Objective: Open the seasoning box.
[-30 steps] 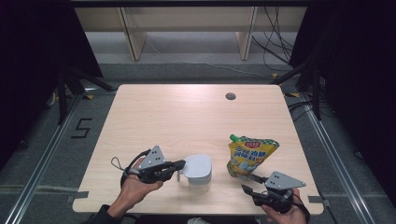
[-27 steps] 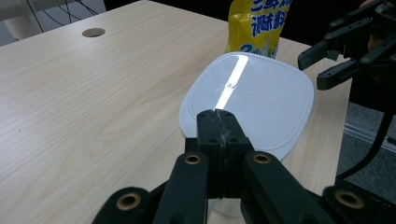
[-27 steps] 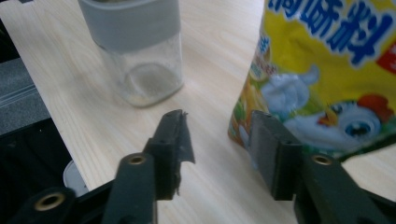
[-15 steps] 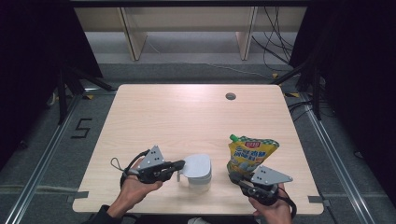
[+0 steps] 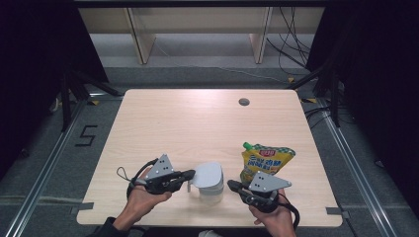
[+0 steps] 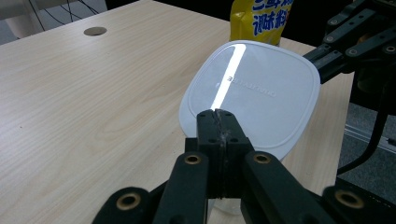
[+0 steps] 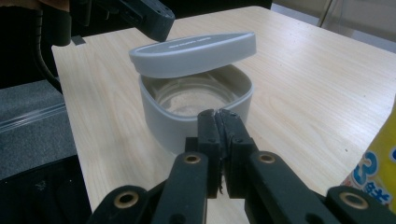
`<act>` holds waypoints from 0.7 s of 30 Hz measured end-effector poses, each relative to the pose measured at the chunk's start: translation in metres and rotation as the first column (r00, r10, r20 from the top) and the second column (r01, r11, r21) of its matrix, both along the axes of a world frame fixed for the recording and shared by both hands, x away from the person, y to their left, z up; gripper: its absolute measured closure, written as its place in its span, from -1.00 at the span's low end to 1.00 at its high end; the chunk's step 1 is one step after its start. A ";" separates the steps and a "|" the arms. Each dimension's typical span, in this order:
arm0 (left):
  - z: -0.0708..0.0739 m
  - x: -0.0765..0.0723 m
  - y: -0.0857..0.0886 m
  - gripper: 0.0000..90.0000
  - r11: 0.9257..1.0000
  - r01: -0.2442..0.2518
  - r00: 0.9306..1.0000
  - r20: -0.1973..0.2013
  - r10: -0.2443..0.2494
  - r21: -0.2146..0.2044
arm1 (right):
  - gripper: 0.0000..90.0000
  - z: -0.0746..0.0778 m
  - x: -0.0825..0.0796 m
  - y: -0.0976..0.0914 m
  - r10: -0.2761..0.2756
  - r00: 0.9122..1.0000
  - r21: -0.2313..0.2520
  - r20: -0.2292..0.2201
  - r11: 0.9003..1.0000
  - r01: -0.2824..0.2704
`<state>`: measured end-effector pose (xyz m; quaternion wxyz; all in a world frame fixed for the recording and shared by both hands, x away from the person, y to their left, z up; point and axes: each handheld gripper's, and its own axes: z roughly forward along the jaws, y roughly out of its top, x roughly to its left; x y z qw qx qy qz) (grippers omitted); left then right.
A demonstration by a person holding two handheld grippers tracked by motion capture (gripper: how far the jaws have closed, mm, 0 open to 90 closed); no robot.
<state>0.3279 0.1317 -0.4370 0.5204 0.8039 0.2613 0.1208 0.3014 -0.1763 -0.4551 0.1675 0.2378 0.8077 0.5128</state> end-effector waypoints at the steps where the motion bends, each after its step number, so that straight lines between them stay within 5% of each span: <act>1: 0.000 0.000 0.000 0.97 1.000 0.001 1.000 0.001 -0.001 0.001 | 0.97 0.001 -0.001 0.000 -0.001 1.000 -0.008 -0.011 1.000 0.000; 21: 0.000 0.000 0.001 0.94 1.000 -0.005 1.000 0.007 0.005 0.010 | 0.97 0.017 0.003 0.015 0.038 0.999 0.007 0.035 0.999 -0.038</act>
